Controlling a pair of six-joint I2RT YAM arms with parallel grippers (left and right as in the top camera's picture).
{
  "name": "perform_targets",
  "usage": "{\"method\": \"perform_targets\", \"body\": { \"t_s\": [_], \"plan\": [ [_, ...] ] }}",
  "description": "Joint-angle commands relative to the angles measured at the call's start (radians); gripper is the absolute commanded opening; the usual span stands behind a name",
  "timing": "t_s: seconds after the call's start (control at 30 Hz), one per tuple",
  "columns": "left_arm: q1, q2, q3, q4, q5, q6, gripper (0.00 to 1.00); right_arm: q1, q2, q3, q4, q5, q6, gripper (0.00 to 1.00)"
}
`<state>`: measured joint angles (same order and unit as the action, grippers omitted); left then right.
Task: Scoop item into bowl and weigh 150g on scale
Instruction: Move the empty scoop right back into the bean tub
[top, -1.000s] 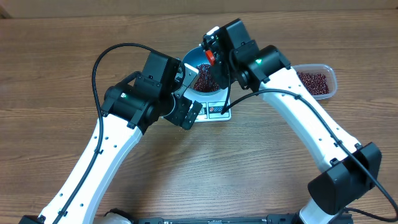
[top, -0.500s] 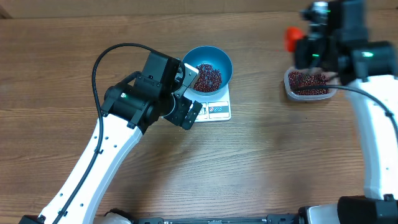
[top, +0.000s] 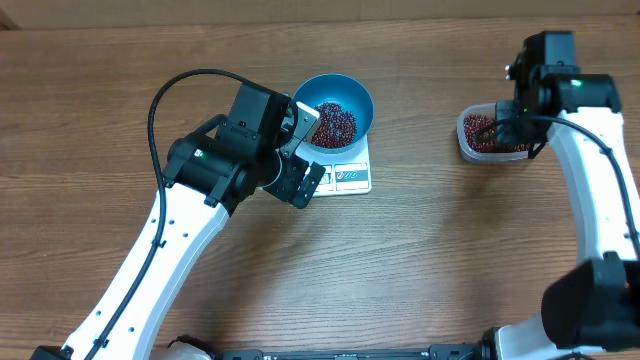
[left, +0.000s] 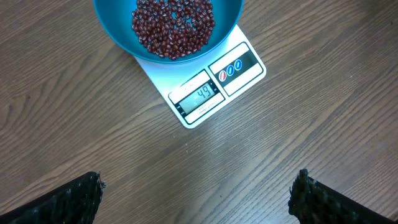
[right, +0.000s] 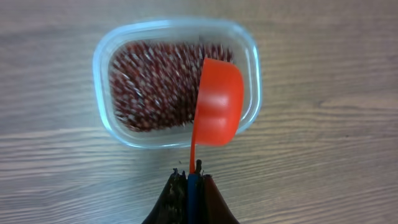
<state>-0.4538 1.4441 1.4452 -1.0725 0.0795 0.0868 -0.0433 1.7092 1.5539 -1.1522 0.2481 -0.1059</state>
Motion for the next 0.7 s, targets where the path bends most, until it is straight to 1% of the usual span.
{"method": "perform_targets", "body": {
  "t_s": [0.0,0.23,0.37,0.67],
  "plan": [
    [0.001,0.007,-0.008,0.003,0.015,0.022,1.0,0.004,0.032,-0.015,0.027,0.052,0.0,0.04],
    [0.001,0.007,-0.008,0.003,0.015,0.022,1.0,0.005,0.115,-0.061,0.113,0.051,-0.011,0.04],
    [0.001,0.007,-0.008,0.003,0.015,0.022,1.0,0.005,0.143,-0.08,0.122,0.034,-0.021,0.04],
    [0.001,0.007,-0.008,0.003,0.015,0.022,1.0,0.003,0.147,-0.08,0.146,-0.229,-0.033,0.04]
  ]
}}
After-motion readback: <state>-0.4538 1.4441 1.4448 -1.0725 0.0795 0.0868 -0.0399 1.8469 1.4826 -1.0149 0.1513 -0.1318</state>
